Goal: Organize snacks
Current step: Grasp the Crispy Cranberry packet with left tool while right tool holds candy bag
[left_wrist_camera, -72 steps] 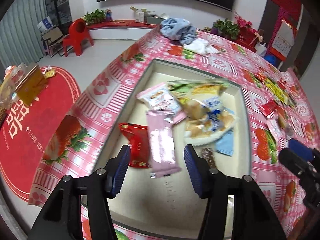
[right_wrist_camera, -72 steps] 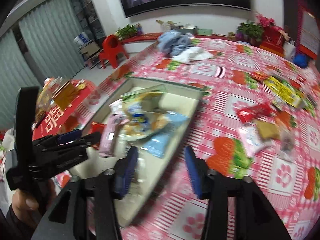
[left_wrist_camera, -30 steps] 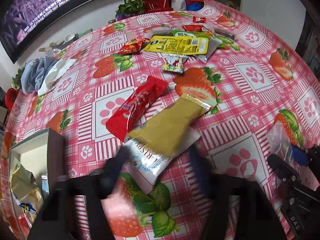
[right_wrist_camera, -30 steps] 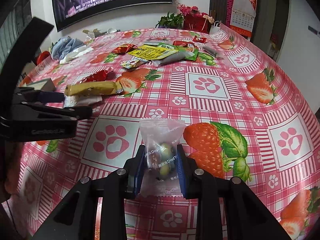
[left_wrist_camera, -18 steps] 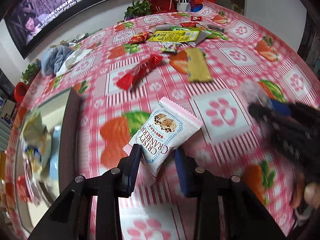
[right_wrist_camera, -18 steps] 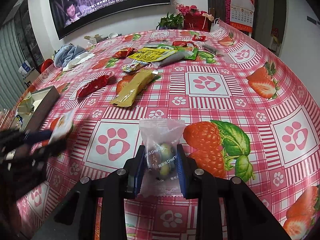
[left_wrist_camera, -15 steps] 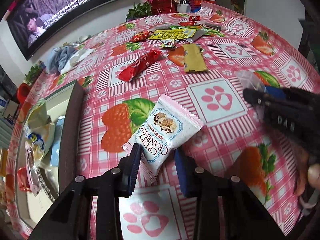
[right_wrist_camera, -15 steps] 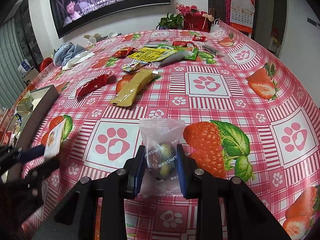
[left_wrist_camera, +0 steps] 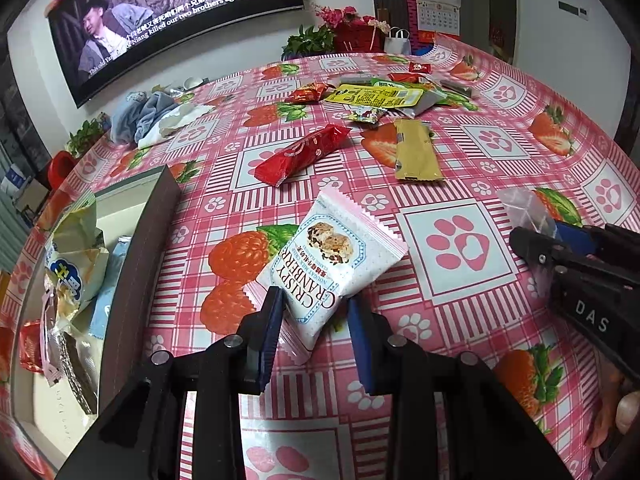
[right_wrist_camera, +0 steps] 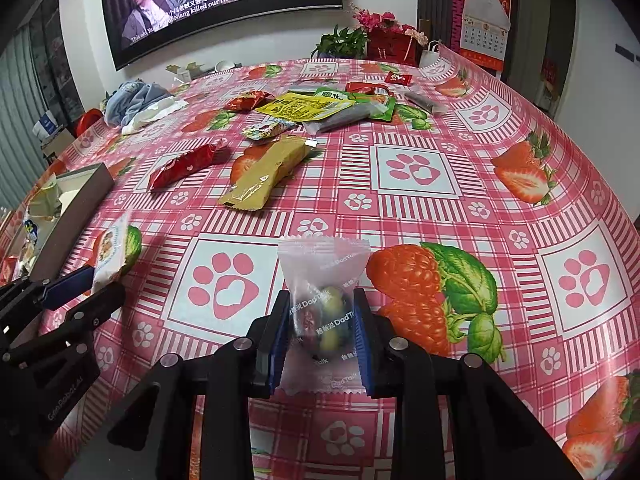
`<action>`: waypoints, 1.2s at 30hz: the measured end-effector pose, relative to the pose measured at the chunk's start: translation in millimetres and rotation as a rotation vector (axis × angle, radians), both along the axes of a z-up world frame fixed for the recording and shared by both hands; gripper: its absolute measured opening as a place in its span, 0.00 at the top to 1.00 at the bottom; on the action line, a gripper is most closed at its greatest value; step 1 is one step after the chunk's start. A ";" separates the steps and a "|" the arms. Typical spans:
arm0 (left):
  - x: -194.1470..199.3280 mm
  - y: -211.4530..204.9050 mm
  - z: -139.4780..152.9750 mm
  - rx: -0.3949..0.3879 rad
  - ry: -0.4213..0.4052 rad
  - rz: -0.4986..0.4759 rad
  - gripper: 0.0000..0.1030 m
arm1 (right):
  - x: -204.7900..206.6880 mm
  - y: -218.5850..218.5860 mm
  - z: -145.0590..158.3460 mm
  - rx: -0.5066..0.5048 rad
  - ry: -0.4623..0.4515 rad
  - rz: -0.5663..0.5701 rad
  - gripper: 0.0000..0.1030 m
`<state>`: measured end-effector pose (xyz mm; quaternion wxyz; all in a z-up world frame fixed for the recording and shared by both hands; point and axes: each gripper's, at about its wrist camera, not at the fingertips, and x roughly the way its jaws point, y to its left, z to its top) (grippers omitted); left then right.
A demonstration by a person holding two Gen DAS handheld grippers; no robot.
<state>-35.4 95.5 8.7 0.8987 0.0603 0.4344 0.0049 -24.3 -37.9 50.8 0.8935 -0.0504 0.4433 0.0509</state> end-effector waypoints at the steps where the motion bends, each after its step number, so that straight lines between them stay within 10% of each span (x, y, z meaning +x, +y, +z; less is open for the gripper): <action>1: 0.6 1.2 0.2 -0.012 0.001 0.002 0.66 | 0.1 0.9 -0.3 -0.008 0.000 0.000 0.71; 36: -0.7 11.3 -0.2 -0.086 0.006 0.003 0.66 | -12.1 13.3 0.1 -0.023 0.037 0.004 0.71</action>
